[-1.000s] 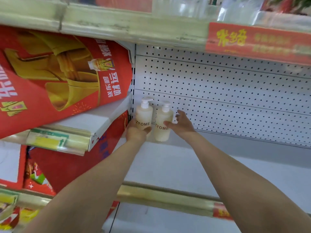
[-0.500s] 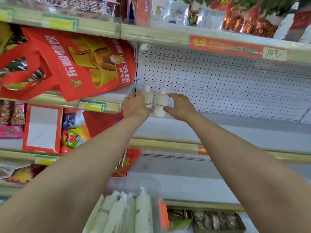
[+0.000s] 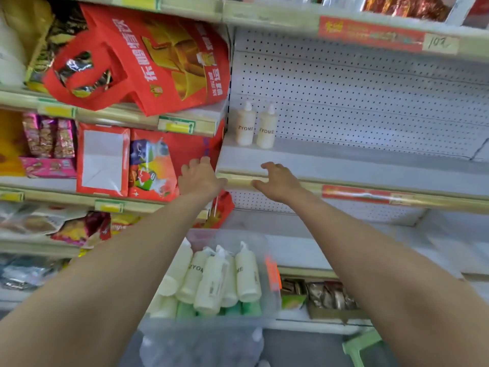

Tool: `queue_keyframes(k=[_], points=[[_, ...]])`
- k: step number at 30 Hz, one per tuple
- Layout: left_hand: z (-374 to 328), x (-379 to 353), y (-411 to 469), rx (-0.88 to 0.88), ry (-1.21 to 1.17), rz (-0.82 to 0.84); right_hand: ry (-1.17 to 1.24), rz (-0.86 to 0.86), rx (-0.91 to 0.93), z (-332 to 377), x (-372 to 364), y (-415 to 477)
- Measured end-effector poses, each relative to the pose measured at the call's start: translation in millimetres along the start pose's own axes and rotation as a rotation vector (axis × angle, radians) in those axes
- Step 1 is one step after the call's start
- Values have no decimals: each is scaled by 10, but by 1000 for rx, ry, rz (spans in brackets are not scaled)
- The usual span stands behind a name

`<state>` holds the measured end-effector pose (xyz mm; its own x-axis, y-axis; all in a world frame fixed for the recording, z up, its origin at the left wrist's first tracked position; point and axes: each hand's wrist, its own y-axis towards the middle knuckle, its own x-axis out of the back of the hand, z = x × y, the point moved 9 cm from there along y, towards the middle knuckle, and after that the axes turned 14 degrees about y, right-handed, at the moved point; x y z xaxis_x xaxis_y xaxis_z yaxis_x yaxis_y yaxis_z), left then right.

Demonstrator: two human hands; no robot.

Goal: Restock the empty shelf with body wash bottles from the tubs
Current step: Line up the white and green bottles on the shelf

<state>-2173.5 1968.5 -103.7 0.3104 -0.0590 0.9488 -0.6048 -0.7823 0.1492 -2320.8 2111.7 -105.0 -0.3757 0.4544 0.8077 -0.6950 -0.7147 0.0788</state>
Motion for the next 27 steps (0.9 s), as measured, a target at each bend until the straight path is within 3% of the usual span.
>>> queue_keyframes(k=[4, 11, 14, 19, 24, 27], points=[[367, -569, -196, 16, 10, 112, 65, 142, -103, -318, -650, -215], [832, -1830, -786, 82, -185, 444, 195, 427, -405, -1060, -1653, -655], [858, -2172, -1058, 125, -149, 523, 257, 444, -549, -1340, -1908, -781], [848, -2412, -1266, 197, 51, 558, 284, 471, -563, -1342, -2039, -775], [722, -2519, -1375, 243, 182, 590, 506, 497, -727, -1598, -2287, -842], [720, -2529, -1374, 242, 224, 590, 613, 418, -778, -1796, -2472, -835]])
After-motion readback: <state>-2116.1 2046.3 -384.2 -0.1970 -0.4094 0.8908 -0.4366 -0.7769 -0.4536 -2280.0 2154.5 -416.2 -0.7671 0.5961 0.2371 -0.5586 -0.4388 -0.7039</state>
